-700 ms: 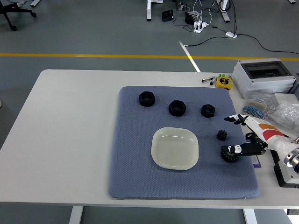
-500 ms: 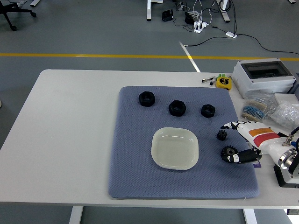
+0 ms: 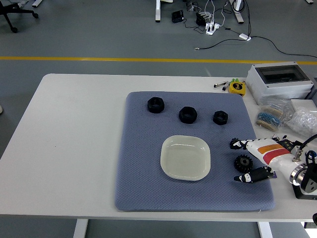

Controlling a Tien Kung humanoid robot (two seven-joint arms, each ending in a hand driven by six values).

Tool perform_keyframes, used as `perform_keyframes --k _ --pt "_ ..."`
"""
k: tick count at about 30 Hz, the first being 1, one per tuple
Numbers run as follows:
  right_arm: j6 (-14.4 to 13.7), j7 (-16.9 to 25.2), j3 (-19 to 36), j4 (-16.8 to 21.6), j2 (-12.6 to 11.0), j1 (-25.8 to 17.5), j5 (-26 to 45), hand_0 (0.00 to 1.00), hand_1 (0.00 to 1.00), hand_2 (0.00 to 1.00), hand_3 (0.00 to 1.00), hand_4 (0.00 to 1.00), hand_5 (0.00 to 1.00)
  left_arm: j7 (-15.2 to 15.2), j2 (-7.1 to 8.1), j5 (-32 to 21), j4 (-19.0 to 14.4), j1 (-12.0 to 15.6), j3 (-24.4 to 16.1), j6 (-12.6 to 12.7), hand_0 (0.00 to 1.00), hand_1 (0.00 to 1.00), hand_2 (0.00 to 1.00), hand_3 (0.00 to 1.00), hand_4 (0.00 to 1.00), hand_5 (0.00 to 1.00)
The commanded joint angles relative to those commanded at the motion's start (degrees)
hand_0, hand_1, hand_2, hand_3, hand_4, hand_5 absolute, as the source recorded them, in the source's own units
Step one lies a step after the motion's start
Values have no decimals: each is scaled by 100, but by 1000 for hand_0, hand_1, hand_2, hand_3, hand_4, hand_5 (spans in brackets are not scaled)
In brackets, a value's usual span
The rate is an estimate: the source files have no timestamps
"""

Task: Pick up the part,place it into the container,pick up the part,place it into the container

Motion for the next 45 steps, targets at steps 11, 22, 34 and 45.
perform_keyframes --k 11,22,34,45 --pt "-55 -8 -83 -393 64 206 262 637 672 702 740 998 405 -23 -9 -96 0 -20 55 15 702 646 670 581 672 628" --pt "-83 -27 -246 -673 76 372 424 632 667 702 708 998 409 -39 -7 -153 6 -30 90 21 701 646 669 580 672 628" --pt "-133 -31 -344 -1026 96 537 631 595 650 694 639 998 408 -70 -6 -324 10 -24 180 47 702 646 669 580 672 629" --pt "-69 -57 -291 -1168 102 516 682 477 592 647 583 964 409 -85 0 -415 11 -13 229 60 702 646 670 580 673 629"
